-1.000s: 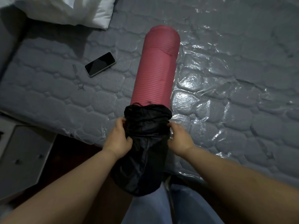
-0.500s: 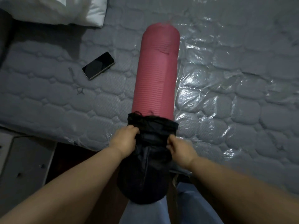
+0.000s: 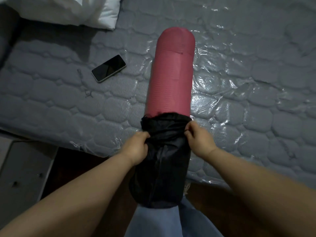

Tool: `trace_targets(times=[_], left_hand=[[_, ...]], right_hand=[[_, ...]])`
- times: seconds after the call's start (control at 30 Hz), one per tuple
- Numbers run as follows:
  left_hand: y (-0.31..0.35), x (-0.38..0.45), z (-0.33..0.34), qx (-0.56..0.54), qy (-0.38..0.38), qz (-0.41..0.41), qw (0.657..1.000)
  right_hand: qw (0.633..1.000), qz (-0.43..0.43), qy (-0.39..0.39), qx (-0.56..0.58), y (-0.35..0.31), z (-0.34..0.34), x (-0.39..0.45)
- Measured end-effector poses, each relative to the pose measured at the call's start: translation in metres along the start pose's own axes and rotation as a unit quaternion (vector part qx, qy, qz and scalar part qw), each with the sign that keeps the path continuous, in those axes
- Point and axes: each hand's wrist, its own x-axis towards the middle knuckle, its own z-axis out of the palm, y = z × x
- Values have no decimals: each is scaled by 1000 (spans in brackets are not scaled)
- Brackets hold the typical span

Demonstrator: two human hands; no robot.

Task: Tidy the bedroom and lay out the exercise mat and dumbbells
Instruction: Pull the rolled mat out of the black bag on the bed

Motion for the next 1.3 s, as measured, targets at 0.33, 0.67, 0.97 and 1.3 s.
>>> trace_targets(times=[0.33,0.67,0.97,1.3], left_hand=[[9,-18,33,-12,-75,-28,997],[19,-1,27,-44,-38,-39,998],[15,12,-7,11,-103,-71,992],[36,16,9,192,-10,78,978]], right_hand=[[992,18,-95,-76,31,5,-35],[998,58,-18,9,17,-1,-52],[996,-69,4,53,-35,0,-25],[993,59,-99,6,29,15,-30]])
